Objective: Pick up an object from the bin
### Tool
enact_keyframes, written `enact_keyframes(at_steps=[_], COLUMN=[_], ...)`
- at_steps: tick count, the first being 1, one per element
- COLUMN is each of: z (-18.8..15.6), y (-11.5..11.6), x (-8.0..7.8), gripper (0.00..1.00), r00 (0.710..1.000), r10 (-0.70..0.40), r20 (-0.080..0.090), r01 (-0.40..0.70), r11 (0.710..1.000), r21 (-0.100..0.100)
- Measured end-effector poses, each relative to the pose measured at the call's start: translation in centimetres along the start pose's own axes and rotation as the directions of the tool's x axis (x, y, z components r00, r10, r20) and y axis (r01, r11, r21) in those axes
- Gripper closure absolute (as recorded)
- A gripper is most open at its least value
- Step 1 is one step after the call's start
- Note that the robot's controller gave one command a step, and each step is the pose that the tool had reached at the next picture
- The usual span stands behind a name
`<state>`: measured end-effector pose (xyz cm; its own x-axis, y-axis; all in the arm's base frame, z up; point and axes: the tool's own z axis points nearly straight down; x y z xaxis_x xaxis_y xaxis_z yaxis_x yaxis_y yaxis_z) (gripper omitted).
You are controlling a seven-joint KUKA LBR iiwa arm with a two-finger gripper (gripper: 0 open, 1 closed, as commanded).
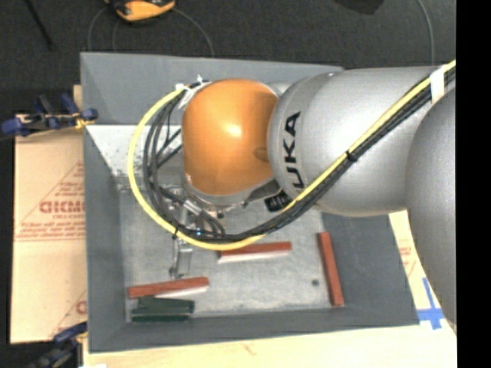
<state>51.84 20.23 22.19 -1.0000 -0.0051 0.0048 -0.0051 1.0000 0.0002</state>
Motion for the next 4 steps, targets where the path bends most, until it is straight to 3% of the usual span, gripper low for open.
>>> enact_keyframes(at_steps=[1, 2, 3, 4], z=[-0.3, 4.2, 11.0, 14.7], y=[-0.1, -2.3, -3.7, -3.2], x=[0.0, -0.4, -0.2, 3.6], gripper=[0.00, 0.00, 0.00, 1.00], r00=[1.000, 0.998, 0.992, 0.965], r10=[0.002, -0.068, -0.127, -0.262], r20=[0.003, 0.013, 0.012, 0.011], r01=[-0.002, 0.068, 0.127, 0.262], r11=[1.000, 0.998, 0.992, 0.965], r21=[-0.001, -0.001, 0.001, 0.001])
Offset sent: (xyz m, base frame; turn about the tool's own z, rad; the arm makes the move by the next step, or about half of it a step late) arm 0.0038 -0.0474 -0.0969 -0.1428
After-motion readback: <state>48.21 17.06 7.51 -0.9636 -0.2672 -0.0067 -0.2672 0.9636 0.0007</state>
